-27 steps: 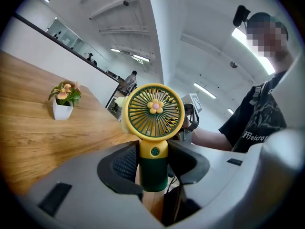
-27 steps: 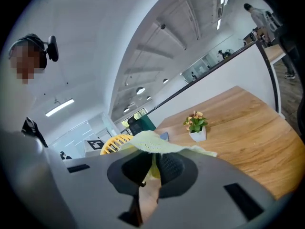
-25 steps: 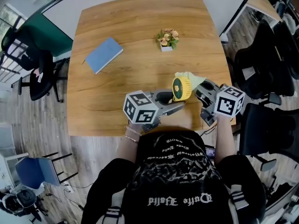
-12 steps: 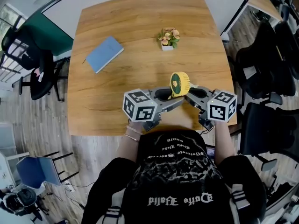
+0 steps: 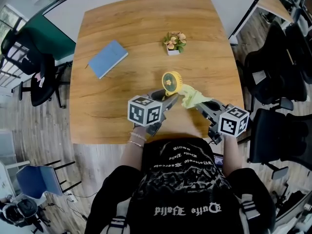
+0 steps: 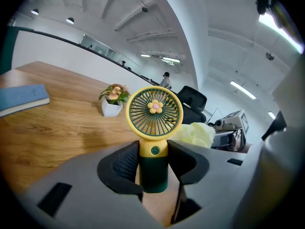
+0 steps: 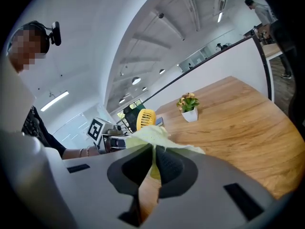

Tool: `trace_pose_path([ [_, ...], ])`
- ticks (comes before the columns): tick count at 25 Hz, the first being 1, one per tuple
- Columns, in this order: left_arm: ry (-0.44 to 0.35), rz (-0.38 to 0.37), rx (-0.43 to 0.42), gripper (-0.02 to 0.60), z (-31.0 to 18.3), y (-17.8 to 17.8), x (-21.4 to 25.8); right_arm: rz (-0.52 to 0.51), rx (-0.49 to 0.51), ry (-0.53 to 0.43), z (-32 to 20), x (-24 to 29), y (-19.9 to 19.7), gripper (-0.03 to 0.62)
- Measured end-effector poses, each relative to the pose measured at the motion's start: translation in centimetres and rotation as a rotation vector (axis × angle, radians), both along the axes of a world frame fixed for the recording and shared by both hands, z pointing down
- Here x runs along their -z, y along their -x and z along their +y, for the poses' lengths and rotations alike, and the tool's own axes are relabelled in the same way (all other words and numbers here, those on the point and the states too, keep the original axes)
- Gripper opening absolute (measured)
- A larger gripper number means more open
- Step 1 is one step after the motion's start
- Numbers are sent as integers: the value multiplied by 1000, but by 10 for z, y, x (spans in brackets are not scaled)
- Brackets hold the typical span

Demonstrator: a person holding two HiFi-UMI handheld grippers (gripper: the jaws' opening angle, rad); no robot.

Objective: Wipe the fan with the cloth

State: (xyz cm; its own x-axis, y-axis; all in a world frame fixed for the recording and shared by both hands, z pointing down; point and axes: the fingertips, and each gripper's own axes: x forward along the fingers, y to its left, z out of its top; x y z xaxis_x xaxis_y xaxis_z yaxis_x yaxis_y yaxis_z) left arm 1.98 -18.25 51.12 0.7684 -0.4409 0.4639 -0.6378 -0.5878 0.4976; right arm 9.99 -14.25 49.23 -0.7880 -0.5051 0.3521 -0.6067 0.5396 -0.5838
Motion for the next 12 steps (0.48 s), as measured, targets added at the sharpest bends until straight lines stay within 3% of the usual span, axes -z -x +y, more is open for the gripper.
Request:
trace_pose_path([
  [5,-5,-157,91,198,-11,19,-27,35,-65,-21,4,-6,-13,32],
  [8,-8,-288,89,198,-13,25,-46,52,-75,-14,4,-11,-16,32],
  [12,20,-408,63,198,-6,26,-67,107,-90,12,4,-25,-18,32],
])
